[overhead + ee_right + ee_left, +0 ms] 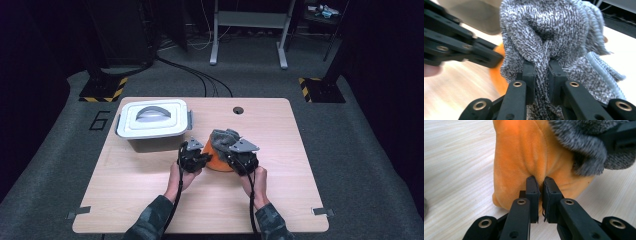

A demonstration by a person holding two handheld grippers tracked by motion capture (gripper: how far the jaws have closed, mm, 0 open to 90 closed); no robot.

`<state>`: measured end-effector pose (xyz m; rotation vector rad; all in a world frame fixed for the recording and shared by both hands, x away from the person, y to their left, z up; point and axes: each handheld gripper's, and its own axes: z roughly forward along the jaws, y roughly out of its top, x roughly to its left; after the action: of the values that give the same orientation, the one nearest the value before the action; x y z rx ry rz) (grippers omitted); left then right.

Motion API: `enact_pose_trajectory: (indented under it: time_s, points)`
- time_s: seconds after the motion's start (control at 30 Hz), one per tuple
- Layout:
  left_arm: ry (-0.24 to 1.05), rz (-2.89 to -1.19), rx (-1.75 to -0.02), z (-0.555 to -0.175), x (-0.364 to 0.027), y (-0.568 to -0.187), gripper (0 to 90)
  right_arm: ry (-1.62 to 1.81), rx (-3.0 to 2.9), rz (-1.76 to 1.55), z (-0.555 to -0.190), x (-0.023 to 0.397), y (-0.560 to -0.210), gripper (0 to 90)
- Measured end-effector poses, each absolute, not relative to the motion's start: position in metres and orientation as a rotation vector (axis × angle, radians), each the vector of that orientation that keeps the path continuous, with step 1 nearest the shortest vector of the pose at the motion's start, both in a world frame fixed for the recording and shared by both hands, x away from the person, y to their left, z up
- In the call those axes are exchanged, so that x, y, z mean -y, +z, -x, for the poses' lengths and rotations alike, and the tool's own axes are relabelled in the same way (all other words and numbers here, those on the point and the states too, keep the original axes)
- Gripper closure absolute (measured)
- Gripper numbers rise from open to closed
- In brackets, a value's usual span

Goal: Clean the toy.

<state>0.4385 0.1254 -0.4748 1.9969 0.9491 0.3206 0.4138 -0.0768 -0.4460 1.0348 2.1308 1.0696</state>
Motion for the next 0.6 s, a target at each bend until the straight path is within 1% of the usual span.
enact_pose_trajectory:
  time_s: [0.3, 0.6]
  points:
    - [0.293, -1.958, -0.977, -0.438, -0.126, -0.473, 83.9, 1.023, -2.047, -1.168, -0.422, 0.114, -0.450, 78.9]
    - [0.287, -1.933, -1.009, -0.438, -0.128, -0.473, 83.8, 1.022, -1.882, -1.251, -0.409, 0.160, -0.427, 79.0]
